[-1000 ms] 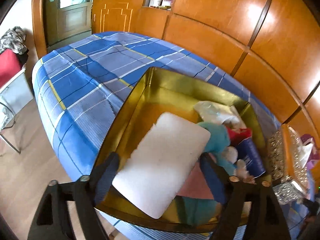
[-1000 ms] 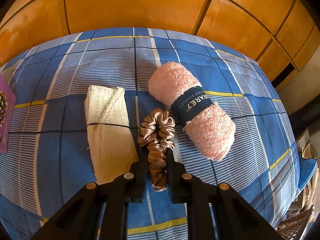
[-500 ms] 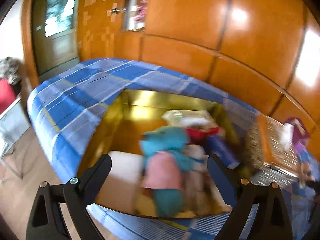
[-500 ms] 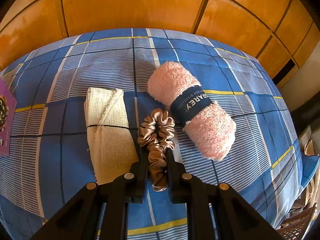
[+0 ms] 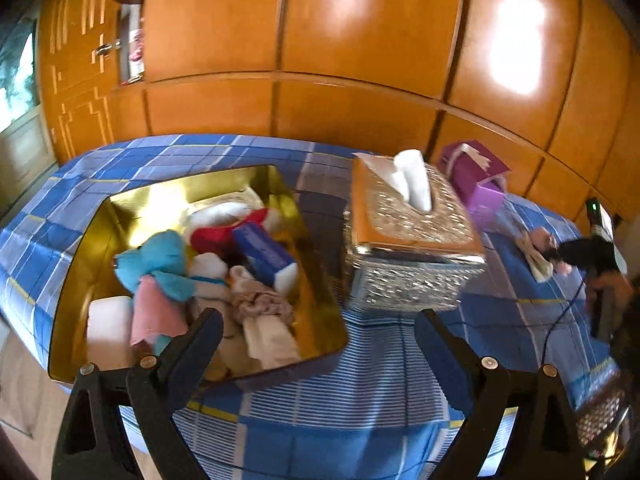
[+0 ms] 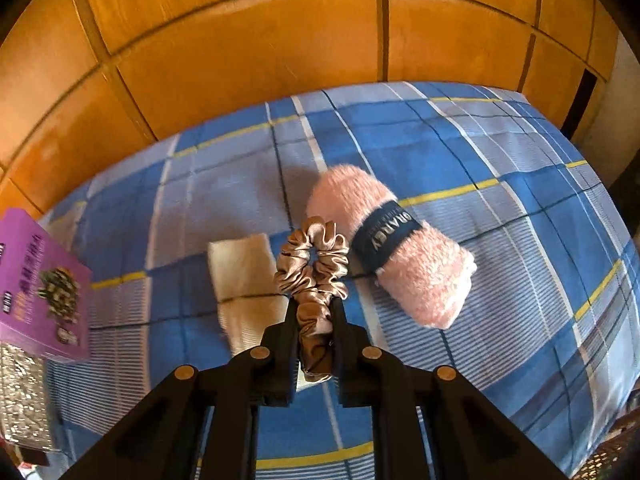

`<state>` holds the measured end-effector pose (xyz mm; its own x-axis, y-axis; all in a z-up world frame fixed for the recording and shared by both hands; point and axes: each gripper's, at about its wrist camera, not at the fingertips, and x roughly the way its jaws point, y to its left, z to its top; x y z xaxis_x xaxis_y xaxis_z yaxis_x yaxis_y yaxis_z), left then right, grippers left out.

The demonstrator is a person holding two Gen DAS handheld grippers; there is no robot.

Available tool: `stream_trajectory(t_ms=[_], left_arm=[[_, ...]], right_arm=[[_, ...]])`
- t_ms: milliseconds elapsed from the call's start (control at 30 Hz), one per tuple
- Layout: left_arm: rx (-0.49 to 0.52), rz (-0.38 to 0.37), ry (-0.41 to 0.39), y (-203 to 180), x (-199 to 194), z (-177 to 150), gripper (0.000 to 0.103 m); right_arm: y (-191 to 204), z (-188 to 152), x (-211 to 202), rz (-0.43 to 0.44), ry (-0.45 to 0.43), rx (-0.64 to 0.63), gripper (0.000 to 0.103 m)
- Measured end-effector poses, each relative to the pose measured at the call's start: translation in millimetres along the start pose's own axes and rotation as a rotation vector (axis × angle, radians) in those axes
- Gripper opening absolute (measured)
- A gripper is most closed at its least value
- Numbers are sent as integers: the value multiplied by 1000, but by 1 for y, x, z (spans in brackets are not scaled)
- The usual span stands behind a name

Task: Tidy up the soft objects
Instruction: 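Lower the white pad into the gold tray and open the left gripper, then carry the brown scrunchie into the gold tray and release with the right gripper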

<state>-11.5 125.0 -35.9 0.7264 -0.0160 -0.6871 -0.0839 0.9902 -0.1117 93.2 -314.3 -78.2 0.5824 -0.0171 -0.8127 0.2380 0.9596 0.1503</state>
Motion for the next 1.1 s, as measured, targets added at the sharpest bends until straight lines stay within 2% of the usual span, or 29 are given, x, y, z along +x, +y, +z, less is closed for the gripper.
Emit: stream_trajectory(t_ms=[100,300,467,667,767,867,1100], left_arm=[[23,-19,4,-9,-1,-2,97],[26,-50,4,-11,-1,1,97],[-2,-36,1,-1,-2,2,97],[-26,11,-5,14,-6,3,97],[-33,34,-3,19,-7,3,97],[-37,54,-8,23,-8,2,97],[-43,97,-29,31,-13,1,97]], right_arm=[[4,5,-9,48,-43,7,12],[30,34,-22,86,-38,6,12],[99,70,-47,119,-92,-118,12],[198,84,-89,239,-177,-285,12],[246,72,-114,346,-211,-393,12],[285,45,-133,438,-217,-515,12],[339,-39,-144,584,-126,-714,12]])
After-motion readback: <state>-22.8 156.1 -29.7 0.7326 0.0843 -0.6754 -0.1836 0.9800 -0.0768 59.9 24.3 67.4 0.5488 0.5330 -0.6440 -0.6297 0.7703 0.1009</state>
